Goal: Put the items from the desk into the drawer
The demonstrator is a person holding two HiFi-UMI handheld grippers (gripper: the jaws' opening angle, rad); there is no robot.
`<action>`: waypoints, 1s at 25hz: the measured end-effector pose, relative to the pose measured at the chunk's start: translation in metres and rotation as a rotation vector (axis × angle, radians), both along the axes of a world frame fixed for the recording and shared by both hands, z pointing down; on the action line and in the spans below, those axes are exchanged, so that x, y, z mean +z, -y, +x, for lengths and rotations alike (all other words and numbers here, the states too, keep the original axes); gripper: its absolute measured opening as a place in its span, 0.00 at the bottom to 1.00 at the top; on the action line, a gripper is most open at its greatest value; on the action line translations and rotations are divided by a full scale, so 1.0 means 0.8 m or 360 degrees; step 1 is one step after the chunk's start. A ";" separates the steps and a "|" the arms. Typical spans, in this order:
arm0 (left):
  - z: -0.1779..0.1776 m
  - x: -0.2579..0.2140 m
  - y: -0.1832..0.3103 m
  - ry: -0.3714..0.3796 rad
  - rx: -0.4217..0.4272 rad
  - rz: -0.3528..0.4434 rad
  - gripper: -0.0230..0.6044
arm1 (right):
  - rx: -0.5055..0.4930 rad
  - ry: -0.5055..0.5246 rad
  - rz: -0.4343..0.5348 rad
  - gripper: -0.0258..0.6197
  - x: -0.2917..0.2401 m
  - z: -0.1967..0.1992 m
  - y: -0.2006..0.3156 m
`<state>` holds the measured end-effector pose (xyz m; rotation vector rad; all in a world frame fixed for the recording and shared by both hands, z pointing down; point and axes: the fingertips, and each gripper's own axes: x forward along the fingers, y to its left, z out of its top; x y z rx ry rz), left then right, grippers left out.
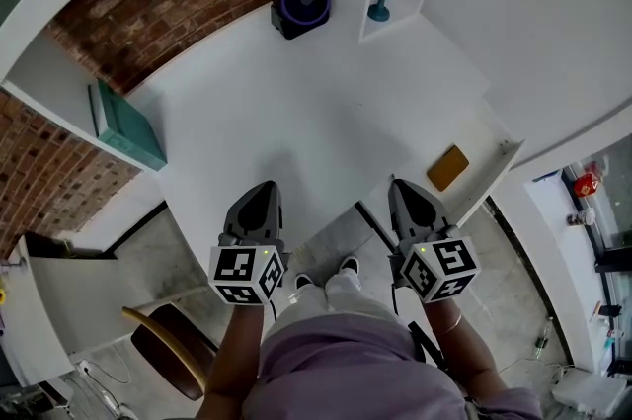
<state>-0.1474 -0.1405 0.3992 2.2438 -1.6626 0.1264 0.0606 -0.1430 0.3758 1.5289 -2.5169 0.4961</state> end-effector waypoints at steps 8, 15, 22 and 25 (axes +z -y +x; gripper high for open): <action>-0.008 -0.001 -0.016 -0.0002 -0.0030 0.0001 0.04 | -0.0025 -0.0012 0.0020 0.04 -0.006 -0.011 -0.007; -0.014 -0.001 -0.024 -0.0004 -0.0056 -0.0001 0.04 | -0.0048 -0.0008 0.0019 0.04 -0.007 -0.018 -0.009; -0.022 -0.001 -0.029 0.0001 -0.0084 -0.0008 0.04 | -0.0080 0.0012 0.0032 0.04 -0.012 -0.029 -0.007; -0.025 -0.002 -0.029 0.0003 -0.0095 -0.0006 0.04 | -0.0096 0.0024 0.0042 0.04 -0.014 -0.034 -0.007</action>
